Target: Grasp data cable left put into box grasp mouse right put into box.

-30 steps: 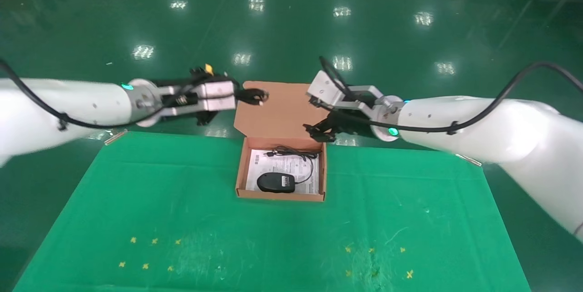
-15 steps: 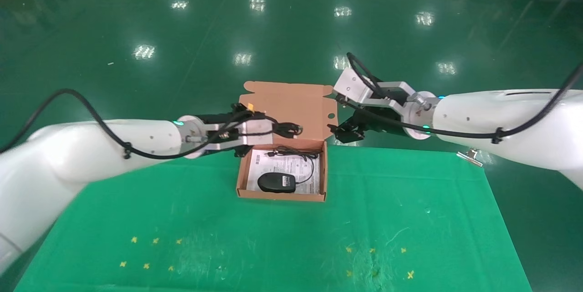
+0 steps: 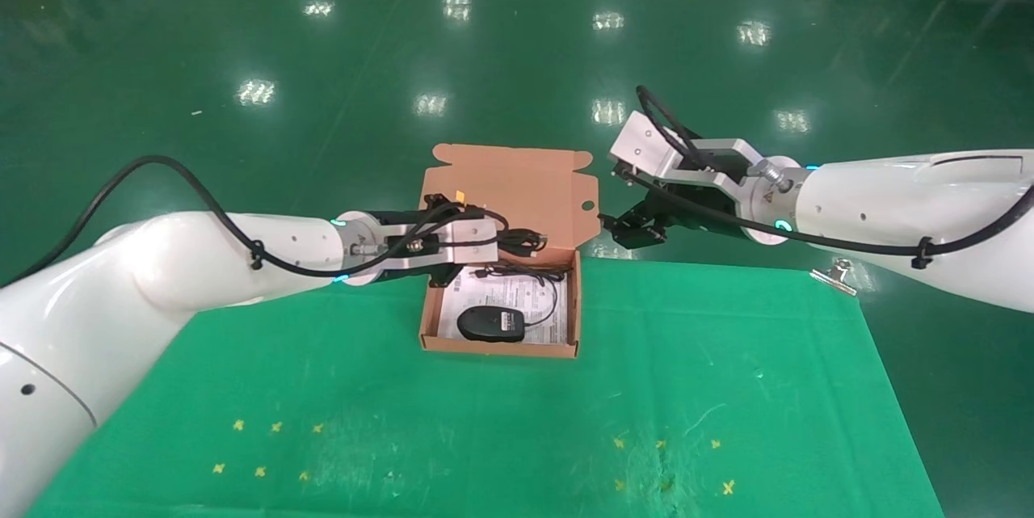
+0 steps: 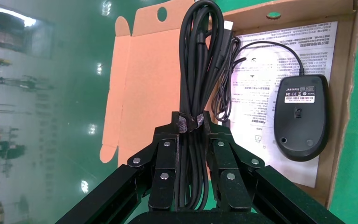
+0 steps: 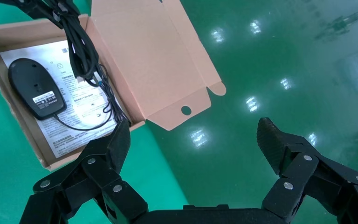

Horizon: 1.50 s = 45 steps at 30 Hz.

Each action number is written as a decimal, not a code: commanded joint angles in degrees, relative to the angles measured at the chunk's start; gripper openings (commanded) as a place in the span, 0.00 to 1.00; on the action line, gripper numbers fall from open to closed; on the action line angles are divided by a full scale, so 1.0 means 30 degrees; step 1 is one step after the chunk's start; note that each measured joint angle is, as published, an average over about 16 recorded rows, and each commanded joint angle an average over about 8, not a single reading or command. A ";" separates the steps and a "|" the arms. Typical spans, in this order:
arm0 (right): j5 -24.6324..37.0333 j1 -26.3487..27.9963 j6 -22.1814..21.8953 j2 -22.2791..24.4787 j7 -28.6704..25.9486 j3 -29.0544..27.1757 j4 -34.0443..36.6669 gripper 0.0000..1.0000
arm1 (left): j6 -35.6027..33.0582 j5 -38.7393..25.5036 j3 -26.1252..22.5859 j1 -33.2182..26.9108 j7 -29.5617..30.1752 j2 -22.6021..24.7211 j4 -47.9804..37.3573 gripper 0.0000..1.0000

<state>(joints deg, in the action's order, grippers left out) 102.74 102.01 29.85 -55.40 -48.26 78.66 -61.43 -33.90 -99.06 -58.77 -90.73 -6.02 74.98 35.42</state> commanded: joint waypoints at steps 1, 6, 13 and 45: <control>0.0083 0.0008 0.0005 0.0044 -0.0043 0.0015 -0.0076 1.00 | -0.0077 0.0100 0.0033 -0.0033 -0.0020 0.0050 -0.0156 1.00; -0.0023 0.0003 -0.0002 -0.0019 0.0025 0.0004 0.0028 1.00 | -0.0037 -0.0014 0.0005 -0.0023 0.0016 -0.0021 0.0043 1.00; -0.0130 -0.0010 -0.0013 -0.0083 0.0095 -0.0018 0.0131 1.00 | 0.0042 -0.0132 -0.0031 0.0008 0.0053 -0.0093 0.0238 1.00; -0.2506 -0.0231 0.2081 0.1126 0.3235 -0.2595 -0.1756 1.00 | -0.0534 0.2348 0.2937 -0.1103 0.1778 -0.1699 -0.0410 1.00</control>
<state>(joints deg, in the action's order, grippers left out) 95.19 101.28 36.11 -52.03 -38.62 70.83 -66.70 -35.49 -92.04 -49.97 -94.05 -0.69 69.90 34.18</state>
